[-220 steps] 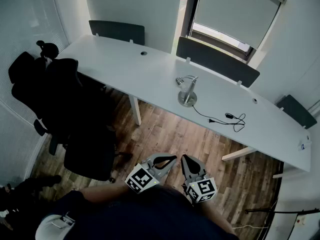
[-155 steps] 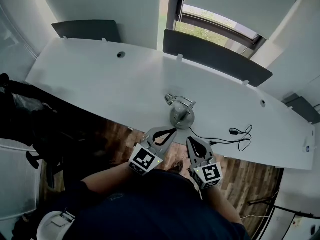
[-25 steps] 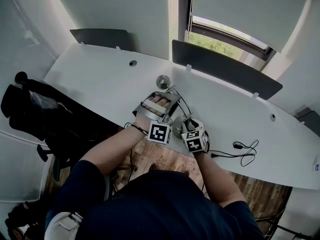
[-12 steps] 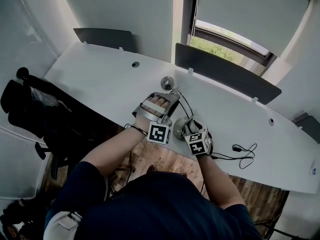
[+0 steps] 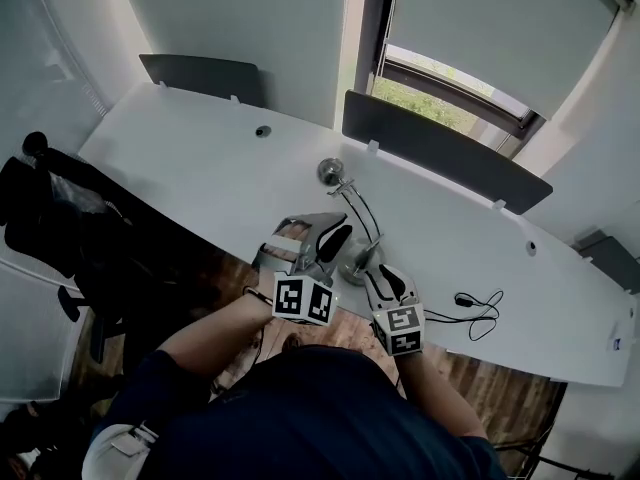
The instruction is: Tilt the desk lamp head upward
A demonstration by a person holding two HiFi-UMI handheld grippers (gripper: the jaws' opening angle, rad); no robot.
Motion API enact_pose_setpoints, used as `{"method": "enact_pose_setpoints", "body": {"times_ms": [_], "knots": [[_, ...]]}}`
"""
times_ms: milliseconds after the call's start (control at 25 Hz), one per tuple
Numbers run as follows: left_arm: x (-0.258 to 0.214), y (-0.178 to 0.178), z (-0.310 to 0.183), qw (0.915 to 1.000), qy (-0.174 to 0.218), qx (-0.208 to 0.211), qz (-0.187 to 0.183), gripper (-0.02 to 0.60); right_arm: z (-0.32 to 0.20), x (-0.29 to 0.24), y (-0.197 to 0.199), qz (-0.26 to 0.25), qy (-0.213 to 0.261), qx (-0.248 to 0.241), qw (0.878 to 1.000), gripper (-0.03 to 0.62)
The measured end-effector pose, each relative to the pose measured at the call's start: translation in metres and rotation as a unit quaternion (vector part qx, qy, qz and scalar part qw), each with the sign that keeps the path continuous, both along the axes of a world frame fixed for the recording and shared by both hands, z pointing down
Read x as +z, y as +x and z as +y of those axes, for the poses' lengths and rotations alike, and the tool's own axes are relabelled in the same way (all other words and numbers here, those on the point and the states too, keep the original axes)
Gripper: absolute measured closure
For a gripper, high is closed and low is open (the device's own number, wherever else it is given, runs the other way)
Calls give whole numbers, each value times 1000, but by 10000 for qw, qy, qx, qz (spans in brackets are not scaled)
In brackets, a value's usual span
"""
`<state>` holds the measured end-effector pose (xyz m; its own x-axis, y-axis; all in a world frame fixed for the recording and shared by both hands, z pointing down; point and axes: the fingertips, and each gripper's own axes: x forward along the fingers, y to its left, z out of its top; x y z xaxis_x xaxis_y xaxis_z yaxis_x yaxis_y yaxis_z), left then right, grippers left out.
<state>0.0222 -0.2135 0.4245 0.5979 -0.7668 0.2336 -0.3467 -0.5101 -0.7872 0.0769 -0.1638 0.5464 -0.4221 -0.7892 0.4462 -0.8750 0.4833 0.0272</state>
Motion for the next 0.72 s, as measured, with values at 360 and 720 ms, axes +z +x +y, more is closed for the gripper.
{"method": "enact_pose_setpoints", "body": {"times_ms": [360, 720], "knots": [[-3, 17, 63, 9877, -1059, 525, 1019, 525, 34, -43, -12, -546, 262, -221, 9979, 504], [3, 14, 76, 9291, -2595, 685, 2544, 575, 41, -85, -13, -936, 966, -192, 9907, 566]]}}
